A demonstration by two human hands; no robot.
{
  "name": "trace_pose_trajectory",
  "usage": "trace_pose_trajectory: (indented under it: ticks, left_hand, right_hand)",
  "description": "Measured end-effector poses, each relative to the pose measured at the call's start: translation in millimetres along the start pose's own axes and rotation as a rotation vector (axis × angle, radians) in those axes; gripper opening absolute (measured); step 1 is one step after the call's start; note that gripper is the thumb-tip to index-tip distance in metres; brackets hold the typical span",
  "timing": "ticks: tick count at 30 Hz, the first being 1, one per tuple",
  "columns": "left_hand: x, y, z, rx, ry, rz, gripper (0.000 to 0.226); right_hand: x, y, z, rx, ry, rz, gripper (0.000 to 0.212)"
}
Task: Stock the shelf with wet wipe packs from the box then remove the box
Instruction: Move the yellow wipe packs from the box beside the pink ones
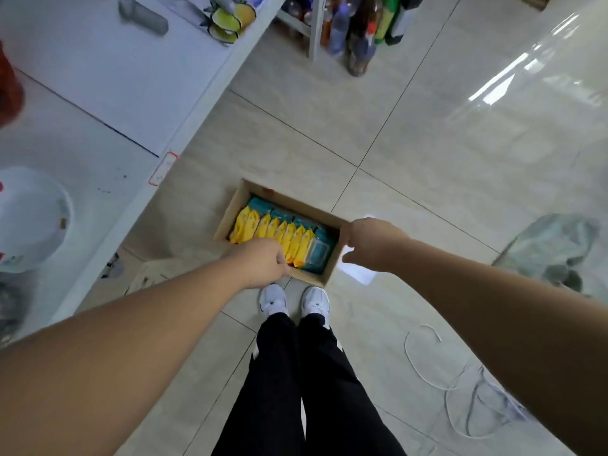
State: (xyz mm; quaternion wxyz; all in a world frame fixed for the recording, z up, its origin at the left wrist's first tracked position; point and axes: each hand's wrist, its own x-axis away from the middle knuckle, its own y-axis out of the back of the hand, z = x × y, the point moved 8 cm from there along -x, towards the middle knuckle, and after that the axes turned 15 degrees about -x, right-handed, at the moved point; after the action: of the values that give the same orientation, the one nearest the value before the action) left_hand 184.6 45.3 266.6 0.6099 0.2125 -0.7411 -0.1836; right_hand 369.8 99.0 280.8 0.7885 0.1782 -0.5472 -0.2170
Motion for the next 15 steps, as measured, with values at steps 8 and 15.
trace_pose_trajectory:
  ticks: [8,15]
  left_hand:
    - [-132,-111,40,0.068,0.076,0.040,0.026]
    - [-223,-182,63,0.024,0.124,0.041,0.029]
  right_hand:
    - [-124,-87,-48,-0.067,-0.041,0.005,0.030]
    - [-217,-145,-74,-0.022,-0.048,0.043,0.031]
